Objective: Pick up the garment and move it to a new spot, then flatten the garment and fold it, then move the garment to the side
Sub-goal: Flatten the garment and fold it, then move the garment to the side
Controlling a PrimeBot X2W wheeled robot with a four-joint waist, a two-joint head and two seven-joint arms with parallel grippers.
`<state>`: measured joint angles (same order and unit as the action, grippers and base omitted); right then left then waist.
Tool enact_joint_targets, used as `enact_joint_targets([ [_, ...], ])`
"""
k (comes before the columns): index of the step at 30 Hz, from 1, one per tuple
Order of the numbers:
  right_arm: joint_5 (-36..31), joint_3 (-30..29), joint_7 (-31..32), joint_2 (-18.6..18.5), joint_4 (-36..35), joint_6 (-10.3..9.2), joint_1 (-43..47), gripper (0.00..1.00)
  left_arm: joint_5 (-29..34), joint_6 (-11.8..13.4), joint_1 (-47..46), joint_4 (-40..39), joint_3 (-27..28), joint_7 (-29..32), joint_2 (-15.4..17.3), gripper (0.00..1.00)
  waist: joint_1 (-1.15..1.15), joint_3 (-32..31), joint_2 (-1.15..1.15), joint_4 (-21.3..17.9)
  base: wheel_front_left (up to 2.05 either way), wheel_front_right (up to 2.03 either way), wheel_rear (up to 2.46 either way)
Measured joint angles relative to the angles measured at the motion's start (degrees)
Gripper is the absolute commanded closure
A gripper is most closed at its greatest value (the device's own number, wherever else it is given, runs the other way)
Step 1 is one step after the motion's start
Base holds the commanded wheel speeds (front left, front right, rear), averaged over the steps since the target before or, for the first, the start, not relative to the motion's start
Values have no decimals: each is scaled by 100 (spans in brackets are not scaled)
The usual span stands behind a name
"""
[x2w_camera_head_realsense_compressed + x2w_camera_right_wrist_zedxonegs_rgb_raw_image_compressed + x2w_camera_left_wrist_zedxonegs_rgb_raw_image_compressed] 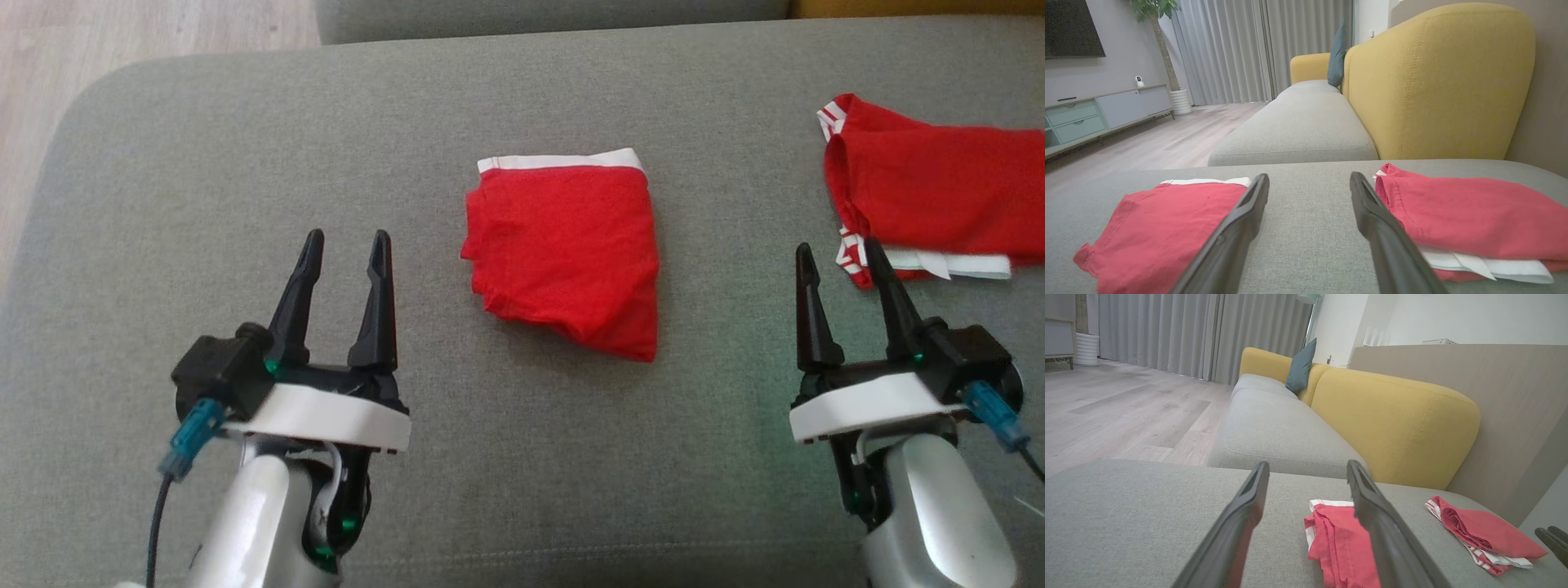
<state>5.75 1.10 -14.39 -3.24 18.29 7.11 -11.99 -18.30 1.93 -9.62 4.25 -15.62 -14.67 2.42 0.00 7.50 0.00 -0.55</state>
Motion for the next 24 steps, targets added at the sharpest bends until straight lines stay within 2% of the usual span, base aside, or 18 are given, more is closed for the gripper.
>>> enact_joint_targets([
  [17,194,45,63,21,-75,0,-32,0,0,-49,-1,10,-45,0,0,0,0,144,0,126,0,0,0],
  [24,988,457,558,22,449,0,-425,0,-8,-49,-53,81,-189,0,1,0,0,329,0,374,0,0,0],
])
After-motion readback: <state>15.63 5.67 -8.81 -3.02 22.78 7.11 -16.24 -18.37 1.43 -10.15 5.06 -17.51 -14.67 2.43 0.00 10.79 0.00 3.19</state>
